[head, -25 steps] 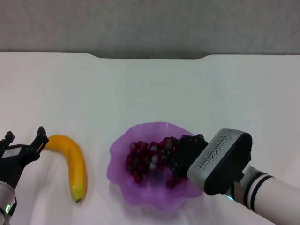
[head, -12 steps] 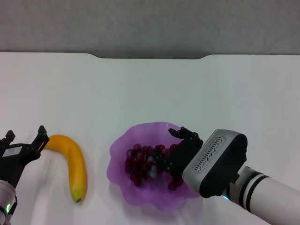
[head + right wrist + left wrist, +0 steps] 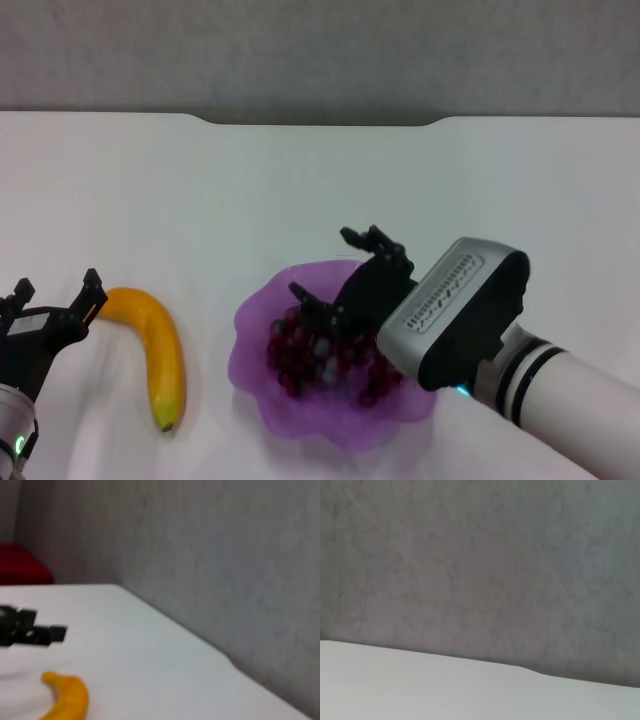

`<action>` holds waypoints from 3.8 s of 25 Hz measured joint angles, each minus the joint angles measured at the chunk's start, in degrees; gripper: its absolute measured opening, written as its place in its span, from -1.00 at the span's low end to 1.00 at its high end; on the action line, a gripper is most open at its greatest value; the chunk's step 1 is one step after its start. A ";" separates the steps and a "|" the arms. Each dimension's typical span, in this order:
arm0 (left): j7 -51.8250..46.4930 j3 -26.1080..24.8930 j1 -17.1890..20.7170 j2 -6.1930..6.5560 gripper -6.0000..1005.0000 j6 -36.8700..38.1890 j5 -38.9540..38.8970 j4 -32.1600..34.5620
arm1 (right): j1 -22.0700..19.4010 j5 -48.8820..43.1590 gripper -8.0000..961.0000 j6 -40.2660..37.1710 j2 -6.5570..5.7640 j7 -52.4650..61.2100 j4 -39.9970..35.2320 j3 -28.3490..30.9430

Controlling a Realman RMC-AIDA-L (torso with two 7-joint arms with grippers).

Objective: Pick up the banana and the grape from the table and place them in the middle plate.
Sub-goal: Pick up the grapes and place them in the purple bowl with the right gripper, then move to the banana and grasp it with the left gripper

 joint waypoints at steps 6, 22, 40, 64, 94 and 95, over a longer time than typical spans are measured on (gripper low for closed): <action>0.05 0.00 0.18 0.05 0.82 -0.43 0.00 0.00 | -2.93 -0.17 0.87 2.54 -0.16 -0.57 3.37 5.54; 0.08 -0.20 0.34 0.08 0.82 -0.70 0.00 0.00 | -4.67 -6.07 0.85 44.80 -0.24 13.00 16.77 33.16; 0.09 -0.31 0.26 0.08 0.82 -0.70 0.00 0.00 | -11.24 -15.07 0.85 15.49 -0.06 9.32 6.07 28.83; 3.85 -3.16 0.68 3.01 0.81 -13.77 4.38 -13.64 | -7.45 -14.55 0.84 -32.17 0.04 16.35 -20.89 5.53; 14.16 -51.28 -1.08 0.51 0.81 -100.74 33.62 -47.08 | -4.65 -14.62 0.84 -27.30 0.18 16.51 -22.39 3.29; 12.54 -51.06 -1.59 0.50 0.82 -102.67 34.81 -47.51 | -4.65 -14.62 0.84 -27.27 0.18 16.51 -22.39 3.28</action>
